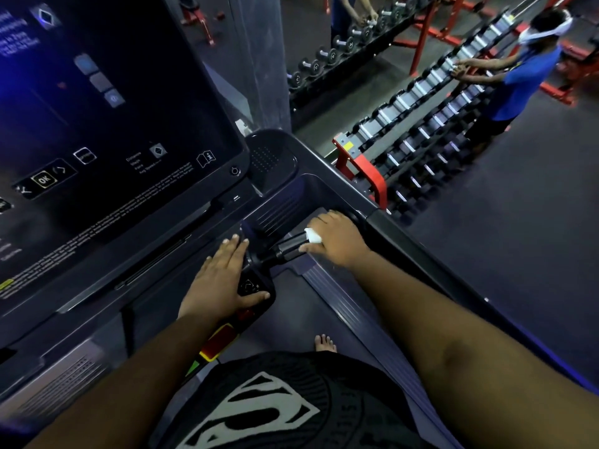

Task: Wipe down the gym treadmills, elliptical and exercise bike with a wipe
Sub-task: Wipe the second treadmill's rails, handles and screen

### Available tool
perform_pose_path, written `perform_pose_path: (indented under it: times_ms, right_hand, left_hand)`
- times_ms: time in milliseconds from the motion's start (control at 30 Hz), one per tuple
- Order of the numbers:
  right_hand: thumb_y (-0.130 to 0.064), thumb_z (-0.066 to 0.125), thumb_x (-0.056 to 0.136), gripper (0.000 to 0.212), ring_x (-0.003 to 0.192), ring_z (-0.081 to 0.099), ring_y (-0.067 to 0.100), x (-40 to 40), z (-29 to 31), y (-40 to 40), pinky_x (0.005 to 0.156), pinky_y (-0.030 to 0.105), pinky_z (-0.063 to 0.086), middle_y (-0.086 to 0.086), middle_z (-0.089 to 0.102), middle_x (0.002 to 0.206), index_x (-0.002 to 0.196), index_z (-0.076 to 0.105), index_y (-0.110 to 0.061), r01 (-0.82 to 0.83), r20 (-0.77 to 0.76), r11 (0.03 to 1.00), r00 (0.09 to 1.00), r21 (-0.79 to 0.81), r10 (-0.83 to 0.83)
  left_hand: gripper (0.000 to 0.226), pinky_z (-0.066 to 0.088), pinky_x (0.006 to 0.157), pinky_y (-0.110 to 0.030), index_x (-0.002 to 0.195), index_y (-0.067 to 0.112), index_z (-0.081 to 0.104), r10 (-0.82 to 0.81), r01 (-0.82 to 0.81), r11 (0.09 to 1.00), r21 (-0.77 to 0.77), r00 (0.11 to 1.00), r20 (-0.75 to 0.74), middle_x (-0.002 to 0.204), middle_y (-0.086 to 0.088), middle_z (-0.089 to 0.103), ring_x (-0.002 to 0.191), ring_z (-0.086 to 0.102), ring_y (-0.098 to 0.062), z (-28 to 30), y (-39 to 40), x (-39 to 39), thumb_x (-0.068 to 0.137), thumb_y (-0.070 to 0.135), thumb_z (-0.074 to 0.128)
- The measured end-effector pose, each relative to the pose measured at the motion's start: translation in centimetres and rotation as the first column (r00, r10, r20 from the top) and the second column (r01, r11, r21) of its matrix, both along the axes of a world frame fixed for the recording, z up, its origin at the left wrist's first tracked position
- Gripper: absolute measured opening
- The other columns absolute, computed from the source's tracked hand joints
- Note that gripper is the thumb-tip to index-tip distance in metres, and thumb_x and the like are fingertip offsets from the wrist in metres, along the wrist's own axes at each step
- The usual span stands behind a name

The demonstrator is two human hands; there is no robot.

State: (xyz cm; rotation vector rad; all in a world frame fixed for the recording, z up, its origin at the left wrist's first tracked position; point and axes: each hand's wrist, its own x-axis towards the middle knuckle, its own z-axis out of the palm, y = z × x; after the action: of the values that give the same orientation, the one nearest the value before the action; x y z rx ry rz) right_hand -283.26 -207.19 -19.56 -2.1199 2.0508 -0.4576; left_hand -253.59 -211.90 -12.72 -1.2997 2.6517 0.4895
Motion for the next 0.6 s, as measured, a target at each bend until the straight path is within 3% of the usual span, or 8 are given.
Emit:
perform_pose_path:
  times_ms: [67,100,200,267,333,467,533,600]
  right_hand:
    - [-0.080,0.046,0.085,0.071,0.094,0.061,0.027,-0.2,1.3,-0.9,0.075,0.035,0.040,0.005,0.066,0.098,0.102,0.065,-0.013,-0.027,-0.024,0.996,0.999,0.089,0.029]
    - [-0.082,0.044,0.084,0.074,0.097,0.061,0.027,-0.2,1.1,-0.7,0.078,0.036,0.040,0.005,0.066,0.101,0.105,0.065,-0.014,-0.030,-0.019,0.996,0.999,0.081,0.032]
    - [-0.089,0.033,0.081,0.095,0.126,0.050,0.031,0.9,-1.5,1.8,0.116,0.053,0.030,0.009,0.057,0.128,0.134,0.054,-0.013,0.028,-0.018,0.999,0.999,0.016,-0.028]
    - [-0.090,0.035,0.078,0.109,0.147,0.030,0.036,2.2,-3.1,3.7,0.123,0.060,0.010,0.016,0.039,0.152,0.152,0.033,-0.009,0.063,-0.053,0.998,0.997,0.016,-0.063]
    - [-0.090,0.036,0.078,0.111,0.149,0.027,0.036,2.7,-3.3,3.8,0.124,0.060,0.006,0.018,0.038,0.153,0.152,0.033,-0.007,0.080,-0.048,0.997,0.996,0.019,-0.079]
    - [-0.093,0.044,0.071,0.089,0.102,0.063,0.028,1.4,-0.3,-0.6,0.107,0.047,0.042,0.006,0.067,0.103,0.105,0.063,-0.013,-0.063,-0.094,0.995,0.993,0.082,0.071]
    - [-0.096,0.047,0.065,0.087,0.096,0.065,0.025,0.8,1.5,-2.2,0.083,0.039,0.049,0.002,0.069,0.101,0.100,0.060,-0.017,-0.135,-0.145,0.955,0.973,0.265,0.178]
    - [-0.097,0.046,0.065,0.088,0.098,0.064,0.023,1.1,1.9,-2.1,0.080,0.038,0.047,0.000,0.067,0.105,0.106,0.059,-0.019,-0.155,-0.151,0.953,0.968,0.262,0.199]
  left_hand:
    - [0.123,0.017,0.127,-0.046,0.164,0.022,0.004,0.002,-0.002,1.000,0.000,1.000,0.000,0.172,0.000,0.002,0.158,0.001,-0.016,0.1,0.0,0.0,0.074,0.080,0.064]
    - [0.123,0.016,0.127,-0.046,0.164,0.022,0.003,0.000,0.000,1.000,0.001,1.000,0.006,0.172,0.001,0.002,0.158,0.000,-0.015,0.2,0.0,-0.1,0.074,0.079,0.065]
    - [0.123,0.016,0.127,-0.046,0.164,0.022,0.003,0.006,-0.006,1.000,0.000,1.000,0.002,0.172,0.001,0.001,0.158,0.000,-0.015,0.2,0.0,-0.1,0.074,0.079,0.065]
    - [0.123,0.015,0.127,-0.045,0.164,0.022,0.003,0.009,-0.010,1.000,0.007,1.000,0.004,0.172,0.001,0.000,0.158,-0.001,-0.015,0.2,0.0,-0.1,0.074,0.079,0.065]
    - [0.123,0.014,0.128,-0.045,0.164,0.022,0.004,0.012,-0.012,1.000,0.002,1.000,-0.001,0.172,0.001,0.000,0.158,-0.002,-0.015,0.2,0.1,-0.1,0.075,0.078,0.066]
    - [0.121,0.014,0.127,-0.043,0.164,0.023,0.007,0.032,-0.032,0.999,0.006,0.999,-0.020,0.172,0.003,0.002,0.157,-0.001,-0.013,0.7,0.3,-0.3,0.075,0.074,0.070]
    - [0.121,0.013,0.127,-0.043,0.164,0.023,0.007,0.029,-0.029,1.000,0.007,0.999,-0.020,0.172,0.003,0.002,0.157,-0.001,-0.013,0.8,0.4,-0.3,0.075,0.074,0.070]
    - [0.121,0.014,0.127,-0.043,0.164,0.023,0.006,0.034,-0.033,0.999,0.012,0.999,-0.019,0.172,0.003,0.002,0.157,-0.001,-0.013,0.7,0.3,-0.3,0.075,0.074,0.070]
